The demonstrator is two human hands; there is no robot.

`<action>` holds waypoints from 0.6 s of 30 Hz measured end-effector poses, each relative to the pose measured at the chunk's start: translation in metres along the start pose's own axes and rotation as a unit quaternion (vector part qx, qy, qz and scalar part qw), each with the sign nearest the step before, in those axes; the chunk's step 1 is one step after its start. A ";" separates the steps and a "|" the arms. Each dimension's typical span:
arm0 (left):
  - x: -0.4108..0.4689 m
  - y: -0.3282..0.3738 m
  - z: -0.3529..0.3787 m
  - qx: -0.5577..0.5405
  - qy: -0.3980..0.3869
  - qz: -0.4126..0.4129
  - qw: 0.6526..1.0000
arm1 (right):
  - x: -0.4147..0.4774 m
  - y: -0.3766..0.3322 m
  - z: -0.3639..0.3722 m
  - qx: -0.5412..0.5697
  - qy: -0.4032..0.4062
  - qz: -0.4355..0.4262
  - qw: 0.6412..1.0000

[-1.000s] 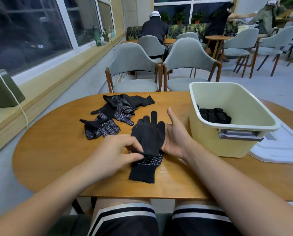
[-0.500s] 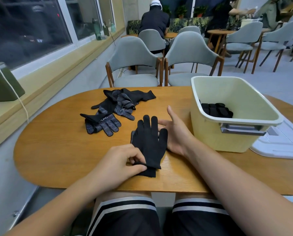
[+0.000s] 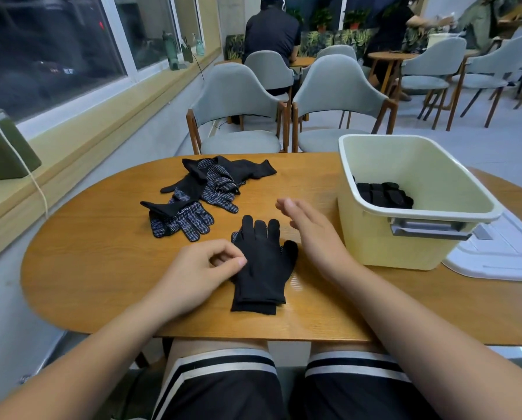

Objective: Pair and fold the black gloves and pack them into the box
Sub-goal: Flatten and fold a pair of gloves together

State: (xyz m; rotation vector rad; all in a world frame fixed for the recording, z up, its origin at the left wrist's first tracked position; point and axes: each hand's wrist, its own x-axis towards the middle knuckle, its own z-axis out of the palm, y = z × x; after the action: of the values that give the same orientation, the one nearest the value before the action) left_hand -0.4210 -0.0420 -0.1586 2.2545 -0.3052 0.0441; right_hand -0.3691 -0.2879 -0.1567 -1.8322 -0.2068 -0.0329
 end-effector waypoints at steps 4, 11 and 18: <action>0.024 -0.022 -0.002 -0.013 0.061 -0.028 0.998 | -0.029 0.002 0.000 -0.106 -0.022 -0.076 0.991; 0.061 -0.049 0.004 0.041 0.110 -0.024 0.993 | -0.062 0.019 0.006 -0.247 -0.092 -0.232 0.936; 0.076 -0.049 0.008 0.110 0.070 0.008 0.991 | -0.070 0.023 0.006 -0.336 -0.119 -0.281 0.891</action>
State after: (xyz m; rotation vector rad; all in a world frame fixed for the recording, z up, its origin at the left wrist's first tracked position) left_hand -0.3361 -0.0334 -0.1902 2.4535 -0.2532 0.2540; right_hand -0.4344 -0.2969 -0.1898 -2.4008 -1.0015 -0.3208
